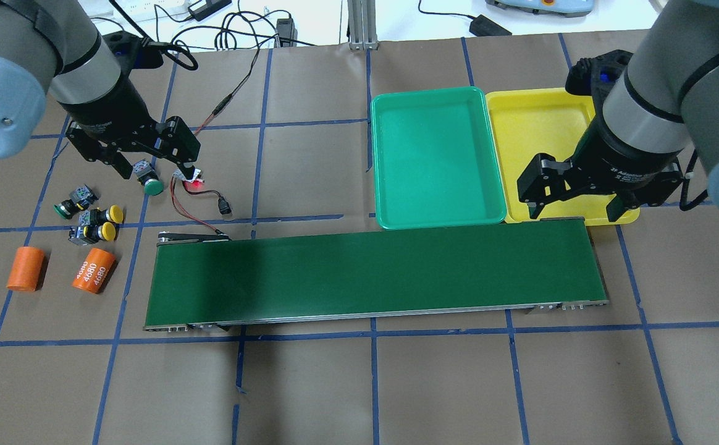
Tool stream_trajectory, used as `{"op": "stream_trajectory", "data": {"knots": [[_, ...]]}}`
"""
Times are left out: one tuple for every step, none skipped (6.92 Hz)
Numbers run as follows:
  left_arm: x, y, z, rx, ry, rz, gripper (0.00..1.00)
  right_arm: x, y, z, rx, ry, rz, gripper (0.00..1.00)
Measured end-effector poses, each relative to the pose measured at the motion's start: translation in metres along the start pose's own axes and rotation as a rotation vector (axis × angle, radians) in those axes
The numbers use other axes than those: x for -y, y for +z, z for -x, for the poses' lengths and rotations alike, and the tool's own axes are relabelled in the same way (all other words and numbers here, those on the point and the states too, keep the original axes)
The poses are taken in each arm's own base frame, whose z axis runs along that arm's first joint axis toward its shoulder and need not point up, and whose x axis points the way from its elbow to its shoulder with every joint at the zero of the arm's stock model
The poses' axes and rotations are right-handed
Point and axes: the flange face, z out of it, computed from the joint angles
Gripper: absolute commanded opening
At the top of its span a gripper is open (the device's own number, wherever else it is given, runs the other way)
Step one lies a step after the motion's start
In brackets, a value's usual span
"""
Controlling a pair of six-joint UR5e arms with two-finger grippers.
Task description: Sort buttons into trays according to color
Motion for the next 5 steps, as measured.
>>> {"op": "stream_trajectory", "data": {"knots": [[0.001,0.011,0.019,-0.007,0.014,0.022,1.00,0.001,0.000,0.000,0.000,0.001,-0.001,1.00],[0.001,0.029,0.053,-0.021,0.014,0.042,1.00,0.002,0.001,0.000,0.001,0.002,0.000,1.00],[-0.003,0.052,0.095,-0.034,0.012,0.048,1.00,0.001,0.004,0.000,0.002,0.003,0.006,1.00],[-0.012,0.078,0.133,-0.045,0.012,0.046,1.00,0.001,0.008,0.000,0.003,0.004,0.013,1.00],[-0.021,0.102,0.168,-0.048,0.028,0.030,1.00,0.000,0.011,0.000,0.003,0.005,0.018,1.00]]}}
